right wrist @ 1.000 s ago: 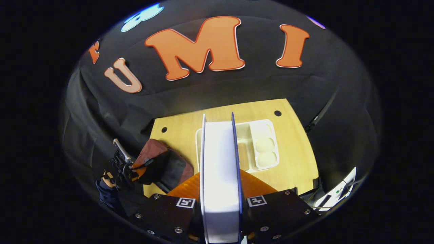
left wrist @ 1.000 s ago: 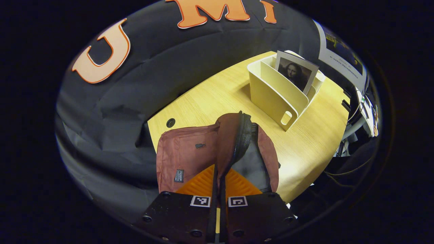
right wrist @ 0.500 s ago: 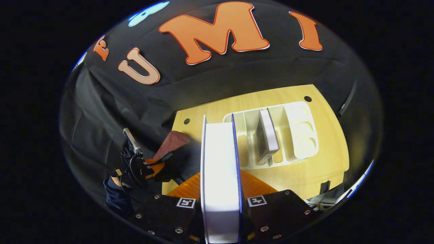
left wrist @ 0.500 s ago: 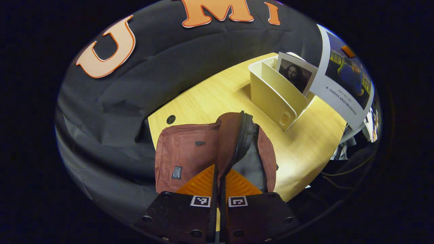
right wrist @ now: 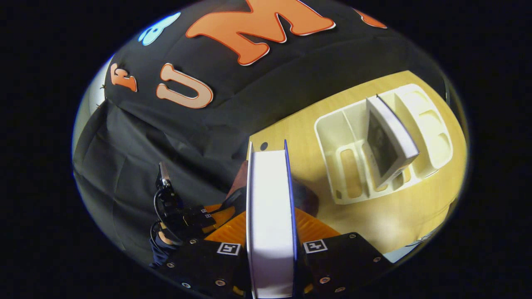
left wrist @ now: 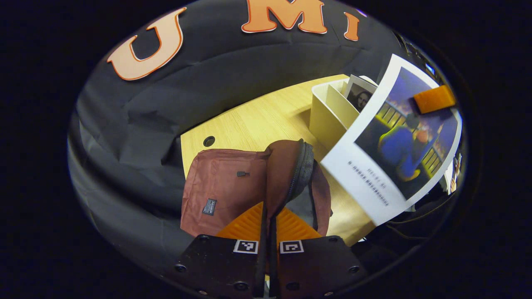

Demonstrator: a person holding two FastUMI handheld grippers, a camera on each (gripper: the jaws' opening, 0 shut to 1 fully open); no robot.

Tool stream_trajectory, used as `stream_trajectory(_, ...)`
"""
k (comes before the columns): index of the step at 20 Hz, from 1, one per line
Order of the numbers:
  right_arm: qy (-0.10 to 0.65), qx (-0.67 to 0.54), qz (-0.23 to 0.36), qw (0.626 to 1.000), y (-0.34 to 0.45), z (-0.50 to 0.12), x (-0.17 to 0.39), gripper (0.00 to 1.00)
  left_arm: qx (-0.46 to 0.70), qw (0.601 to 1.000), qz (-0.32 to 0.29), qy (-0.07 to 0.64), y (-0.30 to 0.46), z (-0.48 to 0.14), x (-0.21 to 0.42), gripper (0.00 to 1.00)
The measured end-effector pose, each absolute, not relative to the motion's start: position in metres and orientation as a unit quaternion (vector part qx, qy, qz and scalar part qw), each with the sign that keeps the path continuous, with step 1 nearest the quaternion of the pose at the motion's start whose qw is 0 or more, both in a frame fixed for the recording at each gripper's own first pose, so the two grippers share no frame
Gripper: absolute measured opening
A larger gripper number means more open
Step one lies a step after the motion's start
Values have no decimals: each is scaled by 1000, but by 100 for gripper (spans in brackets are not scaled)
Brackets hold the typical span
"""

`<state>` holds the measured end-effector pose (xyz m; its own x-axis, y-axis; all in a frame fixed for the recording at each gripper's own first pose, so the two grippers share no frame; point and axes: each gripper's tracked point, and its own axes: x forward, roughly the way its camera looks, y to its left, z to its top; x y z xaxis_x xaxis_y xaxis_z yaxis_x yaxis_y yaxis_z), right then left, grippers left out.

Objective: Open the schoolbag, grab two books from the bookshelf and put them into the schoolbag.

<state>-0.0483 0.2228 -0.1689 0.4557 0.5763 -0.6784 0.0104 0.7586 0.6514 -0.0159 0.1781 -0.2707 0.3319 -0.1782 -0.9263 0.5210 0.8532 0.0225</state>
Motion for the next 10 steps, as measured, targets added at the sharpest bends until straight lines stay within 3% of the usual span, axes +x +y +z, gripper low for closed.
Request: stream_trajectory(10, 458, 386, 165, 784, 276, -235, -46, 40, 96, 818, -198, 531, 168, -265, -14, 5)
